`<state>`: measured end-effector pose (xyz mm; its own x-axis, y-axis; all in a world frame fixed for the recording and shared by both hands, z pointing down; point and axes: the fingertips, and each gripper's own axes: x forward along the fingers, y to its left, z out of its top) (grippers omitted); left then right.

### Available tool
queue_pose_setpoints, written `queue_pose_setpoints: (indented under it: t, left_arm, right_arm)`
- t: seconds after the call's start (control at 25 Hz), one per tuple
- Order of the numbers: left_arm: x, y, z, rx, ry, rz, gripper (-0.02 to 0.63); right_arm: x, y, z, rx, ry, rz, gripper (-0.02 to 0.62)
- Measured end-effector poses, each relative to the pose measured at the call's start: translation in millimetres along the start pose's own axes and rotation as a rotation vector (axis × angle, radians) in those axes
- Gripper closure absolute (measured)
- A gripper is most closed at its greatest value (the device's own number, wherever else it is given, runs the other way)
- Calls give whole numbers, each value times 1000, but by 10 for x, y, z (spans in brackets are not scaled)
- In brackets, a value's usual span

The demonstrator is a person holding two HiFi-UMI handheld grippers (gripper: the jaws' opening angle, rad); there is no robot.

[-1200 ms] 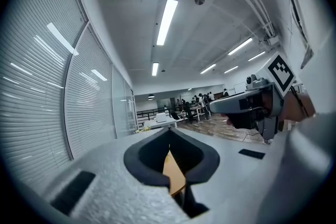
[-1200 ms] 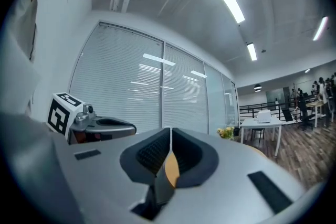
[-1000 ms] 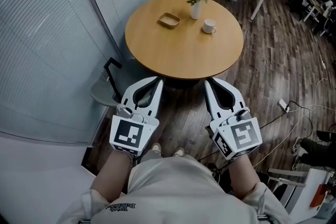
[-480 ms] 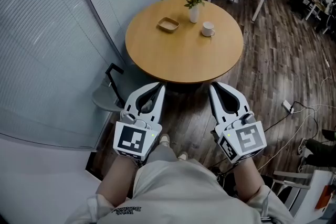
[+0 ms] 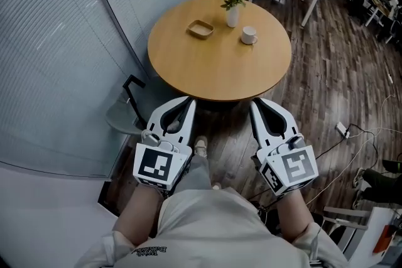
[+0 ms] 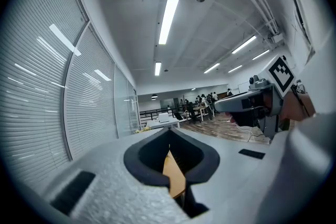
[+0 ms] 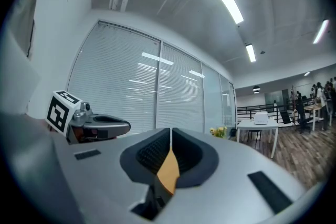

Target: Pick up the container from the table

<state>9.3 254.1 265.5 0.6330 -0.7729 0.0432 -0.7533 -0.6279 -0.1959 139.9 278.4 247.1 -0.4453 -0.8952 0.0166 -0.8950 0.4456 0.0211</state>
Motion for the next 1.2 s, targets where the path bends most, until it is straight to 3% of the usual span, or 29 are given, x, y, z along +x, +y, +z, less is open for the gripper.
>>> queue_pose_setpoints:
  t: [0.64, 1.2]
  left_arm:
    - [531, 613, -295, -33, 3, 12, 586]
    - [1355, 1390, -479, -61, 38, -14, 586]
  right_arm:
    - [770, -268, -152, -9, 35, -7, 561]
    - [1953, -601, -214, 18, 65, 10, 561]
